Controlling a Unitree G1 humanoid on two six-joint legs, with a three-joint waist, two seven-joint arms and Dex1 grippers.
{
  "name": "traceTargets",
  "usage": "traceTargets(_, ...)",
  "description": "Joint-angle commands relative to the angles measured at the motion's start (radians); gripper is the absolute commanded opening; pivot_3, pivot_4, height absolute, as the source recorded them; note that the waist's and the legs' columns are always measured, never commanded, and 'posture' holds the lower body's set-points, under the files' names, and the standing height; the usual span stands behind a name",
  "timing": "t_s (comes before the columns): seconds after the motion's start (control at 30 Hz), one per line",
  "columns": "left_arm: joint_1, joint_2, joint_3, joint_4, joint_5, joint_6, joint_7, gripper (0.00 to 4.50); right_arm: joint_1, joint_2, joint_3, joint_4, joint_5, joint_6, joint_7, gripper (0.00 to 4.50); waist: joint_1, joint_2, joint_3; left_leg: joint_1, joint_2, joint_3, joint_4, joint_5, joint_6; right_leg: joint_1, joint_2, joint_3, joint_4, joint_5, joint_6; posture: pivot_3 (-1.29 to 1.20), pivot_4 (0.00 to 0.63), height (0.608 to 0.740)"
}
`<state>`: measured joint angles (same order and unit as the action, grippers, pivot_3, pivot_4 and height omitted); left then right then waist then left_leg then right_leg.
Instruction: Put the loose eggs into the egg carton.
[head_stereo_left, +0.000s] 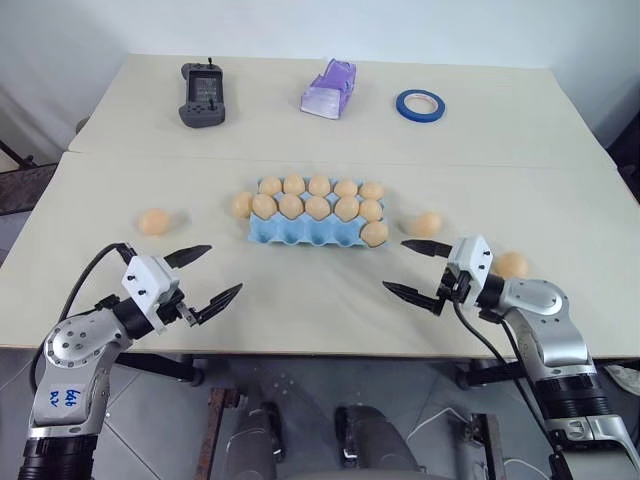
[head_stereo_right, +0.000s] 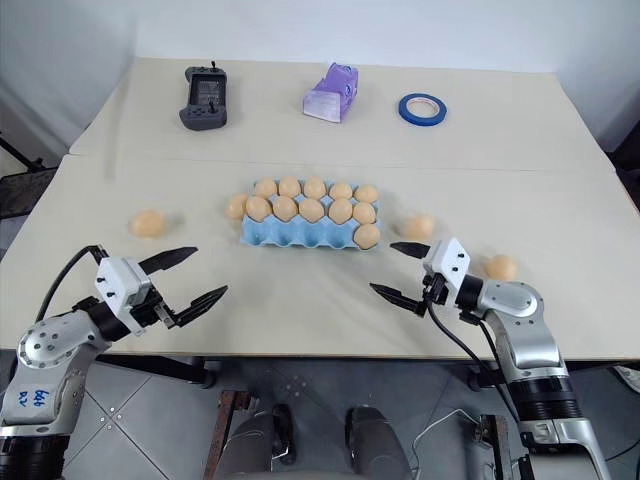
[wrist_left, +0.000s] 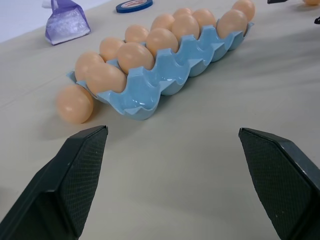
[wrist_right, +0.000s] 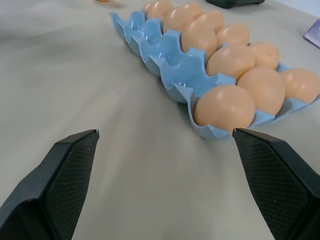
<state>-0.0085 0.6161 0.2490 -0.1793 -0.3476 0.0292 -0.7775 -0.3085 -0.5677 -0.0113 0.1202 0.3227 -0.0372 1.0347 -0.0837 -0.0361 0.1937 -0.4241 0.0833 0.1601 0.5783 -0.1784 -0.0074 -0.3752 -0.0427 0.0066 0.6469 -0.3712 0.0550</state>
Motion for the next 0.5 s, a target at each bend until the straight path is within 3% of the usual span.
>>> traceTargets(0.03,-0.011,-0.006,0.01,0.003,0.0,-0.021,0.011,4.48,-0.001,-0.011,-0.041,-0.036,0.021,-0.002,-0.014,4.5,0.0,0.0,0.0,0.0,0.0,0.0,0.0,0.0,0.0,0.0,0.0,0.0,0.0,0.0,0.0,0.0,0.15,0.74)
traceTargets(0.2,-0.022,-0.029,-0.019,-0.017,-0.046,0.008,-0.02,4.48,0.027,-0.017,-0.092,-0.082,0.046,0.037,-0.075,4.5,0.002,0.0,0.0,0.0,0.0,0.0,0.002,0.0,0.0,0.0,0.0,0.0,0.002,0.0,0.0,0.0,0.15,0.74)
traceTargets(0.33,-0.067,-0.08,-0.082,-0.044,-0.104,0.097,-0.02,4.48,0.105,-0.037,-0.211,-0.139,0.063,0.062,-0.163,4.5,0.014,0.0,0.0,0.0,0.0,0.0,0.003,0.0,0.0,0.001,0.0,0.0,0.002,0.0,0.0,0.0,0.15,0.74)
traceTargets(0.5,-0.13,-0.112,-0.186,-0.016,-0.068,0.081,-0.073,4.48,0.254,-0.031,-0.365,-0.223,0.055,0.069,-0.287,4.5,0.029,0.0,0.0,0.0,0.0,-0.001,0.007,0.001,0.0,0.001,0.001,0.0,0.005,0.0,0.001,0.0,0.15,0.74)
